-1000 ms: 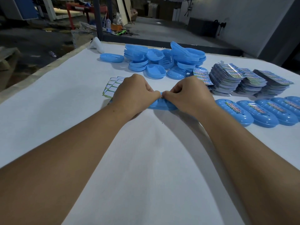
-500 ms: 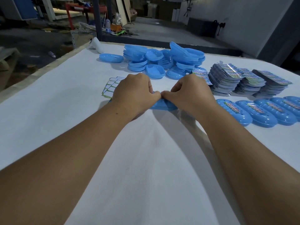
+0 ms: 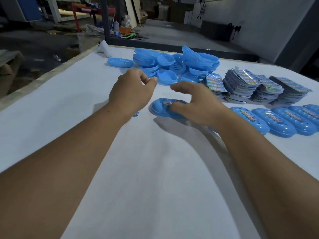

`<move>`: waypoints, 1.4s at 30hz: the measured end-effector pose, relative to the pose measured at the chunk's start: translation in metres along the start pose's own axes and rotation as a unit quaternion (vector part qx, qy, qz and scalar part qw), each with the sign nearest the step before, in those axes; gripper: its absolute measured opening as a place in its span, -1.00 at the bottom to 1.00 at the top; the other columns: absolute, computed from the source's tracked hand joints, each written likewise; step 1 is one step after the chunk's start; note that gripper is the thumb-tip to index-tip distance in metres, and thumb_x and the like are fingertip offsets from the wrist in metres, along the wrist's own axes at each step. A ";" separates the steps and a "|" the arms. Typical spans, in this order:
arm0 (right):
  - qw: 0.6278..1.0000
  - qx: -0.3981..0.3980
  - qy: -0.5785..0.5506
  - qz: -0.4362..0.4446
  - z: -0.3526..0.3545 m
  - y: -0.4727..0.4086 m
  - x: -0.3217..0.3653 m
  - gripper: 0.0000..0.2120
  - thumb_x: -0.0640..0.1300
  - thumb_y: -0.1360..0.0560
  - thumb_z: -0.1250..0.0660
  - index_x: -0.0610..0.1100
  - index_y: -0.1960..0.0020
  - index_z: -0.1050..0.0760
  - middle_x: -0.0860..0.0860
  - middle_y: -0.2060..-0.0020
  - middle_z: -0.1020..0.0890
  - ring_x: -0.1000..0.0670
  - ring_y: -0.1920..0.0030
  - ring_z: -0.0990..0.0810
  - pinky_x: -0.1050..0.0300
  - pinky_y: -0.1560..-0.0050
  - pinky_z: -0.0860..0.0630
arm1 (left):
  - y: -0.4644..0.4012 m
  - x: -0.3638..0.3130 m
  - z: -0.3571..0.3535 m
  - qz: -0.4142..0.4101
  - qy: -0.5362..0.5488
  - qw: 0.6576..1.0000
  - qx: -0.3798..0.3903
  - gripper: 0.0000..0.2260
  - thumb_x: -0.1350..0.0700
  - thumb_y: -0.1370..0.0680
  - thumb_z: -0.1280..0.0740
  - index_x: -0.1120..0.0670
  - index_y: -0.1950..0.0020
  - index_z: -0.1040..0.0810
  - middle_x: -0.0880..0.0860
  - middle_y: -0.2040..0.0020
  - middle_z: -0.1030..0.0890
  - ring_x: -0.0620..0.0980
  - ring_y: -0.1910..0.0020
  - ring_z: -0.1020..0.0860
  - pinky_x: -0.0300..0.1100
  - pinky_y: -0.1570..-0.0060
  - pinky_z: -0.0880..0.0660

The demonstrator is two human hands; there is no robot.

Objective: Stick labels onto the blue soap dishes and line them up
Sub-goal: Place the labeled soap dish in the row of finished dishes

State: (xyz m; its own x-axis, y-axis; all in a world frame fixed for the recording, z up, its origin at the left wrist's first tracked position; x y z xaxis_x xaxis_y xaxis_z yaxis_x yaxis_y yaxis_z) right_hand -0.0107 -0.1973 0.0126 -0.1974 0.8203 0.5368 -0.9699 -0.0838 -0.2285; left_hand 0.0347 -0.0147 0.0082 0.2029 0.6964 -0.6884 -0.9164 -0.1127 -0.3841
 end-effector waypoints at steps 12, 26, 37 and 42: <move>0.975 0.037 0.221 -0.006 0.004 0.003 0.005 -0.47 0.41 -0.40 -0.27 0.20 -0.28 -0.51 0.11 -0.16 -0.59 -0.05 -0.10 -0.54 -0.01 -0.06 -0.52 | 0.002 0.000 -0.005 -0.013 -0.055 0.998 0.006 -0.74 -0.19 -0.57 -0.31 -0.03 0.12 -0.54 -0.12 0.25 -0.54 -0.06 0.21 -0.53 -0.15 0.21 -0.37; 0.973 0.008 0.220 -0.066 0.023 0.012 -0.002 -0.54 0.20 -0.38 -0.43 0.12 -0.24 -0.53 0.05 -0.21 -0.59 -0.13 -0.23 -0.52 0.02 -0.07 -0.45 | -0.001 0.005 -0.007 -0.004 -0.072 0.997 0.033 -0.72 -0.21 -0.53 -0.35 -0.04 0.22 -0.53 -0.09 0.25 -0.57 -0.03 0.20 -0.54 -0.10 0.12 -0.45; 0.971 -0.003 0.225 -0.086 0.032 0.011 -0.014 -0.57 -0.20 -0.45 -0.35 0.09 -0.28 -0.53 0.00 -0.22 -0.58 -0.15 -0.24 -0.51 -0.01 -0.17 -0.49 | 0.002 0.002 -0.007 -0.001 -0.077 0.996 0.044 -0.75 -0.19 -0.56 -0.35 -0.04 0.14 -0.55 -0.05 0.22 -0.59 -0.04 0.19 -0.55 -0.07 0.08 -0.51; 0.976 -0.003 0.203 -0.080 0.027 0.009 -0.016 -0.62 -0.14 -0.46 -0.37 0.08 -0.26 -0.55 0.02 -0.16 -0.59 -0.13 -0.19 -0.54 0.00 -0.13 -0.51 | 0.002 0.003 -0.005 0.005 -0.080 0.996 0.049 -0.75 -0.20 -0.56 -0.35 -0.04 0.13 -0.56 -0.06 0.22 -0.59 -0.04 0.19 -0.56 -0.09 0.11 -0.49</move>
State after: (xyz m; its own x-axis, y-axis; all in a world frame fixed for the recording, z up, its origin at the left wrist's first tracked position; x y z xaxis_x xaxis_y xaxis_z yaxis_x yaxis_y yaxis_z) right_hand -0.0197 -0.2264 0.0242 0.0304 0.9794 0.1995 -0.9825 0.0660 -0.1741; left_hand 0.0357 -0.0170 0.0024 0.1442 0.8003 -0.5819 -0.9488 -0.0551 -0.3109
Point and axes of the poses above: each hand's wrist, its own y-axis away from the middle knuckle, its own z-axis out of the back of the hand, x = y × z, the point moved 1 cm from there along -y, towards the middle knuckle
